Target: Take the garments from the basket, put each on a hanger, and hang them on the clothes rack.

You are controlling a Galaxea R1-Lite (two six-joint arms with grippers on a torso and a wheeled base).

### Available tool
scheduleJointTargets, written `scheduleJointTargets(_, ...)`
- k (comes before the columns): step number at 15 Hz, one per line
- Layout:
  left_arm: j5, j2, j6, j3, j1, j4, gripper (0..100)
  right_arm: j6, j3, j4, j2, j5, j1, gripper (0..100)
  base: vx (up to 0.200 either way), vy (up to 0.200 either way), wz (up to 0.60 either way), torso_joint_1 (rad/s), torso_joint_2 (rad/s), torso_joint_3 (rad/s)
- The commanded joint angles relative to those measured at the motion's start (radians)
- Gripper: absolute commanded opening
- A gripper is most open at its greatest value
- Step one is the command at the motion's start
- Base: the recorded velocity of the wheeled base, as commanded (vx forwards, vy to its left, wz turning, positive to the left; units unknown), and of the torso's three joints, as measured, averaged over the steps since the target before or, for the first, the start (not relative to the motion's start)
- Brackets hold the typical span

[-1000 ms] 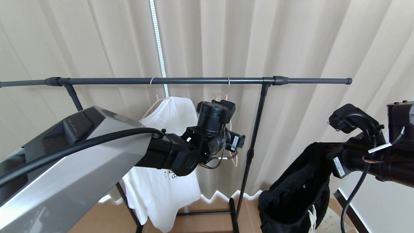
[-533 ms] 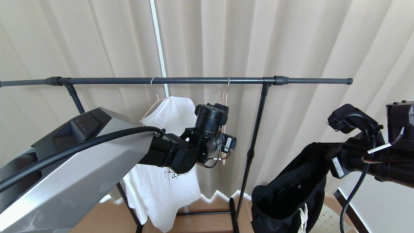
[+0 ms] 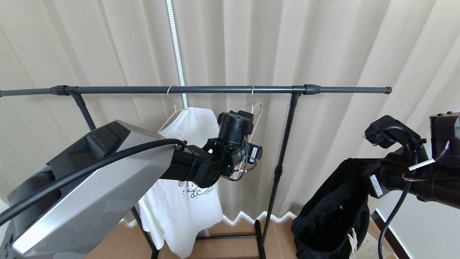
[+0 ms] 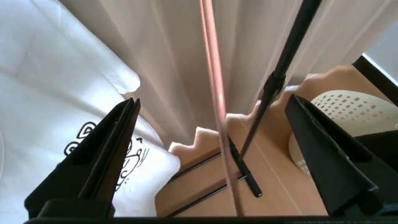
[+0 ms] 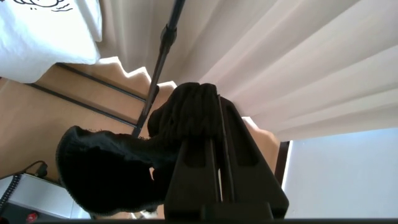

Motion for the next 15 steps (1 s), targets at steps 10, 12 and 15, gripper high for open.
scheduleJointTargets(10,0.002,0.037,0.0,-0.045,0.027,-0.001,0,0.0,0.0,0.0,0.014,0.0,0.0,0,0.0,0.0,0.0,0.0,0.0,0.0)
scheduleJointTargets(12,0.002,0.036,-0.002,-0.045,0.029,-0.002,0,0.0,0.0,0.0,0.016,0.0,0.0,0,0.0,0.0,0.0,0.0,0.0,0.0)
scheduleJointTargets(15,0.002,0.022,-0.005,-0.042,0.029,-0.004,0,0.0,0.0,0.0,0.016,0.0,0.0,0,0.0,0.0,0.0,0.0,0.0,0.0)
